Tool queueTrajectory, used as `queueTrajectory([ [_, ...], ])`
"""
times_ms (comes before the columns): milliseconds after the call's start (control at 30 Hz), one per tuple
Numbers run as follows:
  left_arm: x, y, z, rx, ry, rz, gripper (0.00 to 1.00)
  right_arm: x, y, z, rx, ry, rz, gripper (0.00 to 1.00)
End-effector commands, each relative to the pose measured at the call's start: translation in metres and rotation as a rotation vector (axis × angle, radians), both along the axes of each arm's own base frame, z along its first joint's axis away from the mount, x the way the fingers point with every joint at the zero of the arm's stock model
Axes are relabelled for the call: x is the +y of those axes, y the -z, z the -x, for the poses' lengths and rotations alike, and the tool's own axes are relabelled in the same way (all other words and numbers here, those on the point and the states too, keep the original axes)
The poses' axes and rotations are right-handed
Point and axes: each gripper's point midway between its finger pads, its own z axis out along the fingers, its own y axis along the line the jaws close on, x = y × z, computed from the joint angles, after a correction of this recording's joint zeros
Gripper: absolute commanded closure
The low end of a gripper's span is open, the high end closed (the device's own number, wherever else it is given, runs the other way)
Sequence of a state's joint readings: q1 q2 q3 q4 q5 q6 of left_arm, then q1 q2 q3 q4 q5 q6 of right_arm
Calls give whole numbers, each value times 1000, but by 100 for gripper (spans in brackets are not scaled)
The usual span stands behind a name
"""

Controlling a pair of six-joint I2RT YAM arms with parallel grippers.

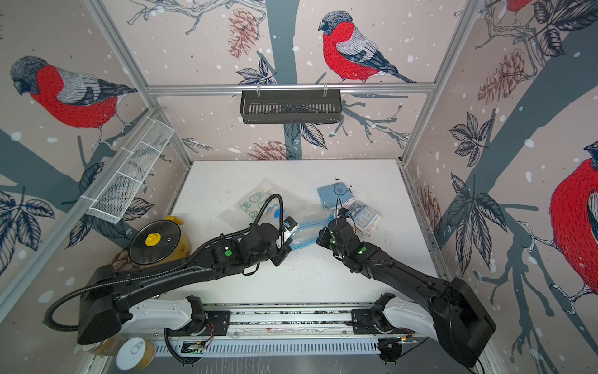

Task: Place the folded towel into the vacuum bag
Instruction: Adjust the vacuum bag at the center of the board.

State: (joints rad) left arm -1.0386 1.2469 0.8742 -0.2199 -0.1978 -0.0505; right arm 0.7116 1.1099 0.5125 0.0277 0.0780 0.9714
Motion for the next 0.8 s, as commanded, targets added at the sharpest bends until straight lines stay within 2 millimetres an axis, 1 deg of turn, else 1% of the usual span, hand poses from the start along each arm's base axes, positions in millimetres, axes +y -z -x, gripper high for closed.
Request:
queueTrajectory([
  [0,7,-14,-23,-78,-54,3,100,-4,4,5,-1,48,-4,97],
  [67,11,-18,-30,-104,-73,5,100,-1,9,12,10,41,-9,97],
  [133,12,-16,-31,-113,-69,-12,100,2,11,17,16,29,-13,96],
  [200,14,-10,-30,-102,-75,-33,100,7,12,22,19,13,-15,91],
  [300,23,-3,-31,-75,-118,-61,100,10,8,24,18,-8,-12,83],
  [333,26,0,-30,-65,-135,-72,100,9,4,24,12,-12,-7,78],
  [400,34,2,-30,-37,-177,-86,100,4,-5,24,-3,-10,15,59],
  [433,37,4,-28,-18,-194,-92,100,-1,-11,24,-13,-4,27,48],
  [467,39,6,-26,4,-204,-93,100,-7,-18,24,-23,9,36,41],
  [500,41,8,-23,25,-208,-93,100,-13,-23,24,-29,24,42,36],
  [600,44,16,-14,94,-224,-84,100,-39,-42,20,-67,86,64,26],
  [667,49,26,-8,152,-242,-95,100,-61,-54,14,-85,130,83,21],
  [767,60,46,-1,249,-273,-135,100,-92,-61,3,-69,190,123,17],
])
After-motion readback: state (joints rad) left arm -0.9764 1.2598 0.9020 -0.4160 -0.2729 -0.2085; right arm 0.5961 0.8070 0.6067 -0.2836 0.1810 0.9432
